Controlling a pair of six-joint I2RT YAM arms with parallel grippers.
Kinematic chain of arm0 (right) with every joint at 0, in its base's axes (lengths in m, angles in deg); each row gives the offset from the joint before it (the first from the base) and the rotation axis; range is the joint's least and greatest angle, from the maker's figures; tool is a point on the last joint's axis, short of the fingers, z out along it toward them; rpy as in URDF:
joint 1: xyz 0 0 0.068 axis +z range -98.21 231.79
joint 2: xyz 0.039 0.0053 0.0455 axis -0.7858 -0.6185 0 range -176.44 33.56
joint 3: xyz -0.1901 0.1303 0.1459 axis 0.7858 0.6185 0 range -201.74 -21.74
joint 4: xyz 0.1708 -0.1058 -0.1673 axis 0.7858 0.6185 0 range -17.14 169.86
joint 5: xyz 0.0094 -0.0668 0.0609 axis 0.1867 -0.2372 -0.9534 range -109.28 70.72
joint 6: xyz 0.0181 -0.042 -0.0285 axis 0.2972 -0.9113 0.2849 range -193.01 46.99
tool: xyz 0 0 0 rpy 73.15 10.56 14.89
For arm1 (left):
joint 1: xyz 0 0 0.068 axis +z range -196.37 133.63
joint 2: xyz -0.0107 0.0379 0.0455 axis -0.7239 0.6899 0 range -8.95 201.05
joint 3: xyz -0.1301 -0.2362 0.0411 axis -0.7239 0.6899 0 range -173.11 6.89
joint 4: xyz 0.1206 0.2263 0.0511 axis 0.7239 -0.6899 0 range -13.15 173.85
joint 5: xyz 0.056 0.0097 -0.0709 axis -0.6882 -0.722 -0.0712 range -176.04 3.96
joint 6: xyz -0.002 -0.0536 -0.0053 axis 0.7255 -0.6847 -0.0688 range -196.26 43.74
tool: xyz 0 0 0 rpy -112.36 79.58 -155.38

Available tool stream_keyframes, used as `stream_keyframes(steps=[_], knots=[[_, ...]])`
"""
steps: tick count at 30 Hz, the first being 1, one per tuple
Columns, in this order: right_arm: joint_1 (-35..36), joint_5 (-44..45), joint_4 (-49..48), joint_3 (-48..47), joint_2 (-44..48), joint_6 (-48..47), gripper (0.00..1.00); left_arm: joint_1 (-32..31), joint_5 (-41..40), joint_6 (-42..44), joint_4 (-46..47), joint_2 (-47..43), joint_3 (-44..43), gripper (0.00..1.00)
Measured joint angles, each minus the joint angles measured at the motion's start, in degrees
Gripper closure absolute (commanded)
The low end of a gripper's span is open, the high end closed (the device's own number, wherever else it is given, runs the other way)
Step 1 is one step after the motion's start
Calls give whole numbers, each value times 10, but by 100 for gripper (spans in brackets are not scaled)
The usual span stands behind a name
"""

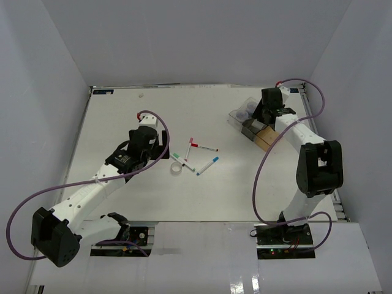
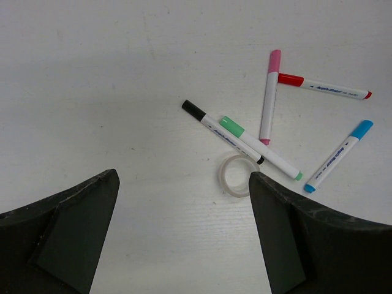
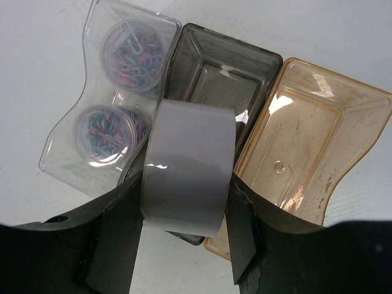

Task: Sort the stationery into containers
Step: Place the stationery in the storage box.

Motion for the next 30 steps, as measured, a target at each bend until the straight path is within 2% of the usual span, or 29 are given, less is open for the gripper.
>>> stream_keyframes(steps=[11,24,25,29,30], knots=[[-16,15,10,-59,-66,28,59,0,0,0,0,0,0,2],[-26,14,23,-83,-115,47,53,4,2,0,0,11,0,2],[-27,14,25,-86,-117,47,49,4,2,0,0,12,0,2],[-30,14,27,-100,-127,47,42,5,4,0,0,16,0,2],[-31,14,27,-103,-129,47,37,6,4,0,0,18,0,2]])
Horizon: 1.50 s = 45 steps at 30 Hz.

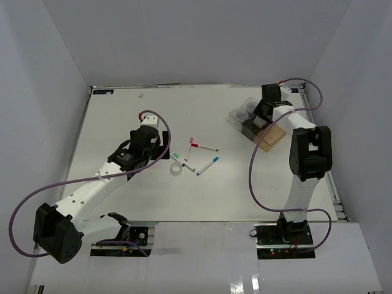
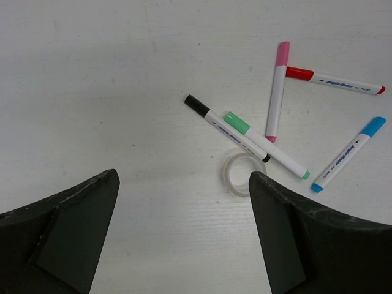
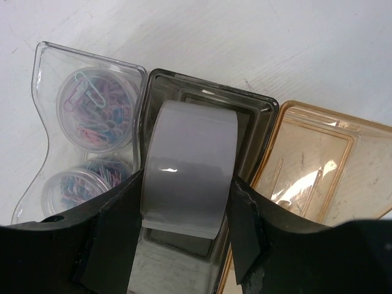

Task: Sort the stationery into containers
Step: Place the stationery in the storage box, then pick up the stationery from the center of the board.

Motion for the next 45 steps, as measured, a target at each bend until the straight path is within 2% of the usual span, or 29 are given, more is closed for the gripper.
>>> stream_keyframes(steps=[2,5,14,15,20,22,24,31,38,39,42,45], knots=[[-2,-1,0,-2,-4,0,36,2,0,0,0,2,0,2],[-3,-1,3,-3,-4,-2,26,3,1,0,0,4,0,2],[-4,-2,5,-6,2,-12,16,11,6,0,0,13,0,2],[-4,-2,8,-6,8,-15,11,12,7,0,0,14,0,2],[-4,-22,14,2,78,-42,2,13,24,0,0,24,0,2],[-5,-42,7,18,129,-63,5,13,37,0,0,31,0,2],[-6,-67,-9,61,201,-86,9,13,51,0,-1,41,0,2],[-6,-162,-68,261,448,-151,10,13,98,-2,-8,92,0,4],[-6,-272,-119,455,613,-178,10,14,136,-7,-15,169,-5,19],[-6,-284,-128,475,627,-181,10,14,140,-8,-16,182,-9,27],[-7,-312,-146,520,660,-191,10,16,149,-13,-20,217,-23,38],[-6,-329,-156,537,671,-200,10,18,157,-17,-20,237,-34,41]])
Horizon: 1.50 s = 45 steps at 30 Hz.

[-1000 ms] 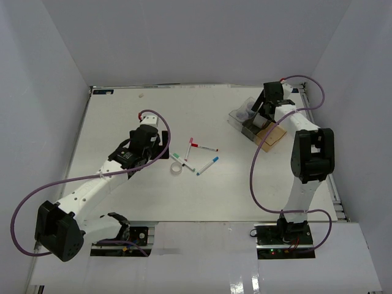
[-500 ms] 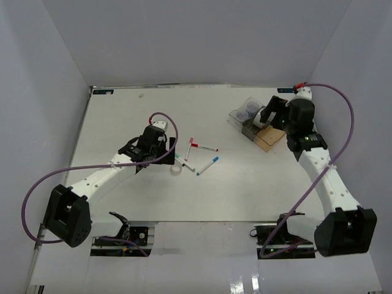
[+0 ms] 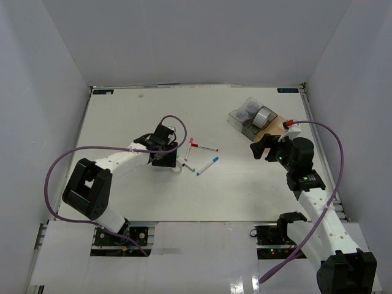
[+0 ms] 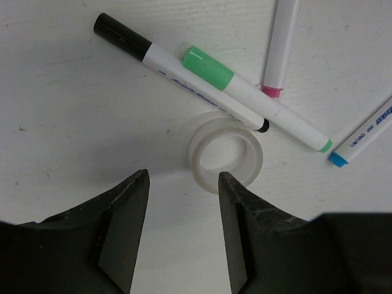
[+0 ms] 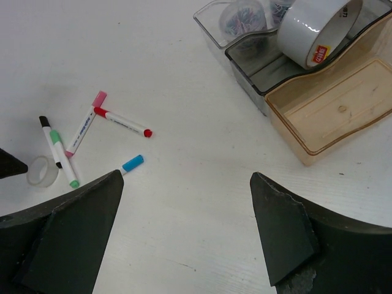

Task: Sort the stationery into containers
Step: Pick up the stationery from the center of the board.

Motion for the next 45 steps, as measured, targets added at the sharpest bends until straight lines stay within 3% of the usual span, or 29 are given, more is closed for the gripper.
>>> stream_keyframes(steps=[11,17,24,32,38,45], knots=[[0,-18,-25,7,-2,-3,10,2,24,-23,9,40,-17,55],[0,-22,-31,18,-2,-3,9,2,32,-30,12,64,-17,79],[0,-42,-37,23,0,-3,8,2,33,-30,12,61,-17,89],[8,-130,-52,21,-14,17,7,2,40,-33,23,-15,-9,90],[88,-138,-65,-25,-75,57,7,2,52,-35,64,-122,10,90],[273,-98,-97,-162,-219,86,5,2,26,-31,91,-188,33,90]])
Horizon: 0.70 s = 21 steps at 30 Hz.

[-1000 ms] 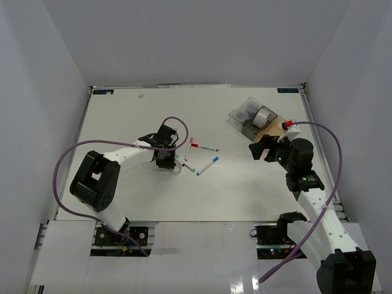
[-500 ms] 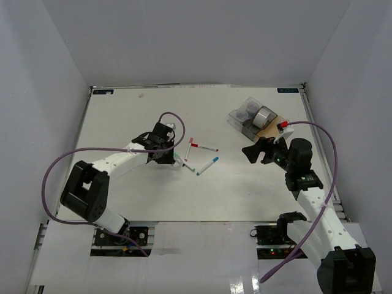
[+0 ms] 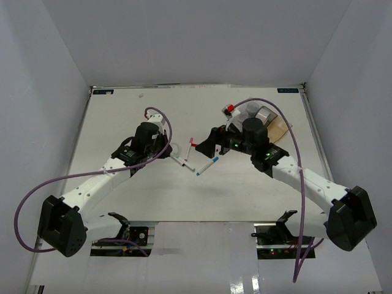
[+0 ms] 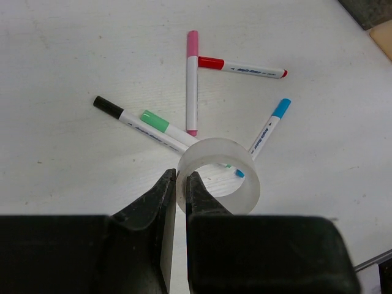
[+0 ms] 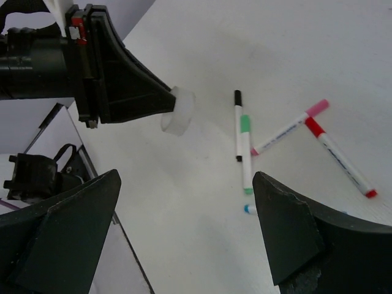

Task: Sort the stationery into containers
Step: Pick up the stationery from the center of the board.

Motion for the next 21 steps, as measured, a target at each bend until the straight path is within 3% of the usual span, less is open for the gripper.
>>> stream_keyframes(steps=[9,21], knots=[[104,26,-19,-136,-186,26,0,0,-38,8,0,-38,21,90],[121,41,-19,-198,-273,38,21,0,-42,7,1,-62,23,90]])
